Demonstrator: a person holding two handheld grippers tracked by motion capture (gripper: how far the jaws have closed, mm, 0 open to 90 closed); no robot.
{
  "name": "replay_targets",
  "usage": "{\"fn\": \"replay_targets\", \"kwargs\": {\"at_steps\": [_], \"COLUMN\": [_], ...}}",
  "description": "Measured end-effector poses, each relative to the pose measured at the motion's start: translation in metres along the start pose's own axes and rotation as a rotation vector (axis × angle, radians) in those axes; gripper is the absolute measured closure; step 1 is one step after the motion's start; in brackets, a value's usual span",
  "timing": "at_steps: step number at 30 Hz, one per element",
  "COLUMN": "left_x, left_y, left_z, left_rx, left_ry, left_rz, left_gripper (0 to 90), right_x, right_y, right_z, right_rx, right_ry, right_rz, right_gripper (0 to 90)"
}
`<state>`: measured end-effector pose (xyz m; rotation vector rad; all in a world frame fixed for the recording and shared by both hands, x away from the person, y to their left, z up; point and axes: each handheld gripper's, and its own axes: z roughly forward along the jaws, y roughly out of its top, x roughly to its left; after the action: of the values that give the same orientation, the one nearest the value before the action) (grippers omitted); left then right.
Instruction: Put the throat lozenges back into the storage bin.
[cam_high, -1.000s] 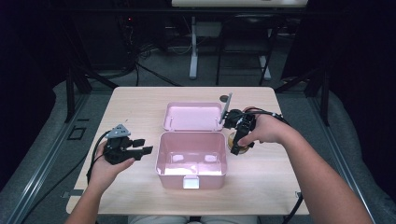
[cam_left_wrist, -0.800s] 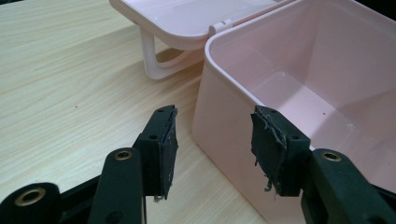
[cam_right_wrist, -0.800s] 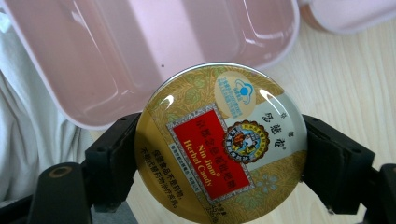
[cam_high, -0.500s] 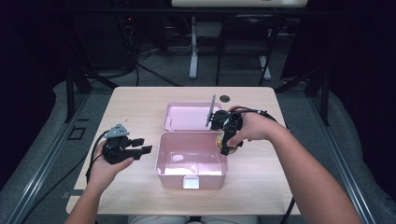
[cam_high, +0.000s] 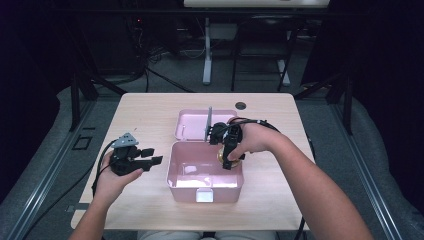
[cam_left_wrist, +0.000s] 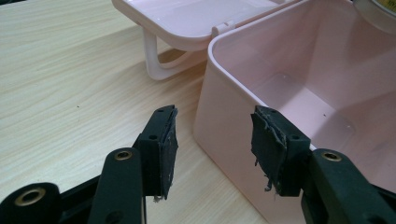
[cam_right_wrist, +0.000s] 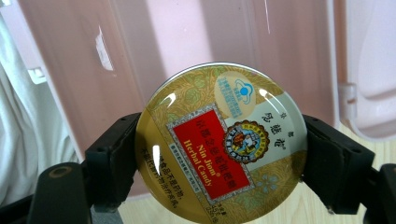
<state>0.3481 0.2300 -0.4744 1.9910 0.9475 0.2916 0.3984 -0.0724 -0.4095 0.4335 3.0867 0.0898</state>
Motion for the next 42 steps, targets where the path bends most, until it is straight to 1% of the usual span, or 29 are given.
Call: {"fn": "replay_targets", "kwargs": {"at_steps": [4,11,16,18,21,23,27,31,33,35,37,40,42], "left_x": [0.001,0.001,0.001,0.002,0.002,0.002,0.002,0.002,0.002,0.002,0.002,0.001,0.002], "left_y": [0.000,-0.001,-0.001,-0.001,-0.001,-0.001,-0.001,-0.001,-0.001,-0.001,-0.002,-0.002,-0.002], "left_z": [0.000,0.001,0.001,0.001,0.001,0.001,0.001,0.002,0.002,0.002,0.003,0.004,0.004], "left_rx": [0.001,0.006,0.006,0.006,0.007,0.007,0.009,0.009,0.010,0.010,0.007,0.011,0.012], "left_ry": [0.000,0.000,0.001,0.001,0.001,0.001,0.002,0.000,0.000,0.000,0.002,0.000,0.001], "left_rz": [0.000,0.001,0.000,0.001,0.001,-0.002,-0.002,-0.002,-0.002,-0.003,-0.005,-0.004,-0.004], "left_gripper": [50.2,50.2,50.2,50.2,50.2,50.2,50.2,50.2,50.2,50.3,50.2,50.2,50.3], "right_x": [0.001,0.000,0.002,0.003,0.004,0.004,0.003,0.002,0.002,0.003,0.004,0.003,0.003], "right_y": [0.005,0.007,0.009,0.009,0.010,0.011,0.011,0.010,0.009,0.009,0.008,0.007,0.007], "right_z": [0.005,0.013,0.020,0.024,0.029,0.033,0.039,0.045,0.049,0.053,0.055,0.058,0.060], "right_rx": [-0.007,-0.008,0.008,0.003,0.001,0.002,0.011,-0.001,0.004,0.026,0.031,0.015,0.014], "right_ry": [0.004,0.003,-0.005,0.007,0.012,0.016,0.003,0.018,0.019,0.012,0.010,0.017,0.017], "right_rz": [-0.014,-0.020,-0.053,-0.056,-0.069,-0.073,-0.082,-0.078,-0.084,-0.097,-0.102,-0.108,-0.118], "right_gripper": [19.8,19.8,19.8,19.8,19.8,19.8,19.8,19.9,19.8,19.8,19.8,19.8,19.8]}}
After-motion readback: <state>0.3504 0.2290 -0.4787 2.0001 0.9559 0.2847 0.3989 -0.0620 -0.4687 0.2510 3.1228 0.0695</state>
